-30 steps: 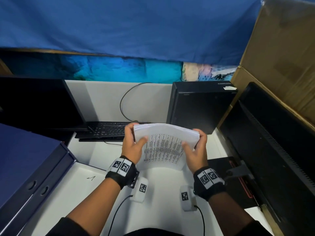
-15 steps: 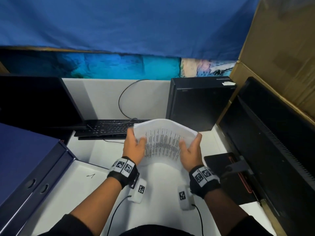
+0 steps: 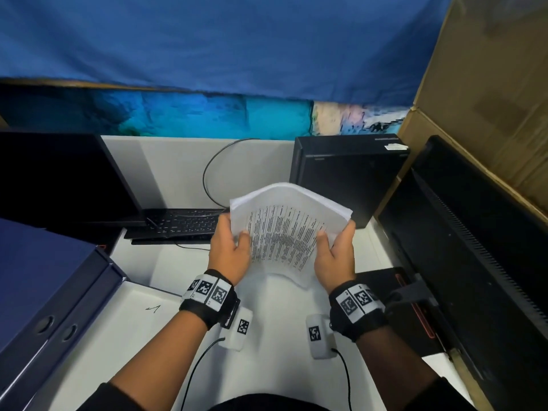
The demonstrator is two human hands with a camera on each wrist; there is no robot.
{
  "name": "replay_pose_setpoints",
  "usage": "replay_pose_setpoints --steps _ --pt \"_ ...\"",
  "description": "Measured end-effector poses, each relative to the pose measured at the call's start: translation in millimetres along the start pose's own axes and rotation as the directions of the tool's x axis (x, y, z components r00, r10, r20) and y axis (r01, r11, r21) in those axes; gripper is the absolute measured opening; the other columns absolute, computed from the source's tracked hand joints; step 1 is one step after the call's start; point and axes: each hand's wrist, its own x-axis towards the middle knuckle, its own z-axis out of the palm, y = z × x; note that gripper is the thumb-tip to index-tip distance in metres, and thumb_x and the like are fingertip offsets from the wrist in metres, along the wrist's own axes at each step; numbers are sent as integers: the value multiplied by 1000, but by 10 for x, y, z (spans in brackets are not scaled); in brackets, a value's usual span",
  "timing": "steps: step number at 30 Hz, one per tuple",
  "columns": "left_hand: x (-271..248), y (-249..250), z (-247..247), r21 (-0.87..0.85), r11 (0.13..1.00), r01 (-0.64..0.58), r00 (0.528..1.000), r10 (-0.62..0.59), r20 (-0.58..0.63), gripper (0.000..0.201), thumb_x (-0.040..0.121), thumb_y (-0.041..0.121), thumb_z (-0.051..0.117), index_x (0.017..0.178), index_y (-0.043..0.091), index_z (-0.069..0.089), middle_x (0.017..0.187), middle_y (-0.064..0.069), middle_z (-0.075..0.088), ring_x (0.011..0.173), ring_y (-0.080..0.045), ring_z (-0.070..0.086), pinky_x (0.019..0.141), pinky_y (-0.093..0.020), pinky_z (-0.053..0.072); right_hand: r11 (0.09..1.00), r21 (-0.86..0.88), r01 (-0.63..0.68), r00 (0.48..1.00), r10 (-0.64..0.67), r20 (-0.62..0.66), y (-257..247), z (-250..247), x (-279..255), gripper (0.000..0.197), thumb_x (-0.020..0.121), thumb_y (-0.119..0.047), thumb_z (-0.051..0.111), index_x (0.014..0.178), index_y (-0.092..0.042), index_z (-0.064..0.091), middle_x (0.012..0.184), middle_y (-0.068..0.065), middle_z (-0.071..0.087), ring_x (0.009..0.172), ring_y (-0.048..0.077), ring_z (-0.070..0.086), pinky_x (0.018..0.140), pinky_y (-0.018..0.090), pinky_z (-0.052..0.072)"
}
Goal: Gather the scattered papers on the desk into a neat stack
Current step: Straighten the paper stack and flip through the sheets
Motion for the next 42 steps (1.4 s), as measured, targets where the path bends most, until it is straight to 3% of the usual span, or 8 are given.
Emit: replay_pose_setpoints --steps 10,16,21,26,30,34,38,42 --pt "-31 -46 -56 -147 987 72 997 -68 32 42 80 10 68 112 18 42 83 5 55 65 10 55 65 -7 42 994 29 -104 995 104 8 131 -5 -69 50 91 -8 62 122 -33 32 111 -2 61 103 19 66 88 40 58" --pt "115 63 -91 -363 931 37 998 -54 -36 20 81 41 61 95 31 51 93 2 58 85 -13 55 82 -33 45 977 207 41 994 -19 -107 -101 -1 89 37 90 -10 66 120 -13 45 103 3 67 90 15 67 79 33 56" --pt "215 98 -36 -270 962 44 979 -95 -180 14 97 26 52 93 13 56 85 9 57 78 -2 52 78 -24 39 970 243 19 971 40 -237 -176 31 210 15 89 -19 65 101 -23 56 79 -11 68 79 10 65 78 34 53" --pt "233 96 -44 -262 965 34 979 -85 -186 16 94 17 52 79 23 54 80 10 55 74 2 51 78 -24 38 988 156 10 960 34 -278 -160 43 235 10 89 -15 63 87 -25 60 82 -7 66 78 11 63 76 39 55" --pt "155 50 -104 -418 908 25 998 -46 -40 17 83 39 58 92 27 50 90 8 53 83 -6 51 81 -22 43 975 222 29 987 7 -159 -95 -17 153 23 91 -13 65 112 -15 56 96 -5 66 87 7 65 82 33 56" --pt "43 -172 -107 -267 955 131 986 -98 134 41 73 17 64 108 29 47 101 2 61 92 -15 61 84 -28 51 989 134 -67 998 66 15 119 -34 -13 48 89 -5 64 123 -32 44 113 1 63 100 12 66 86 33 57" --pt "40 -57 -33 -110 987 115 991 -106 83 21 93 3 48 109 16 45 94 -2 58 80 -12 58 58 -5 45 997 -36 -65 998 66 9 22 70 13 23 98 -13 50 113 -30 43 96 -4 63 89 18 68 69 26 59" --pt "113 183 -48 -177 984 17 1000 -13 25 24 93 -2 46 113 11 46 92 1 57 79 -6 56 60 -5 45 998 -34 51 998 -52 -26 -206 87 112 19 99 -17 47 111 -31 39 100 0 63 87 11 67 66 21 58"
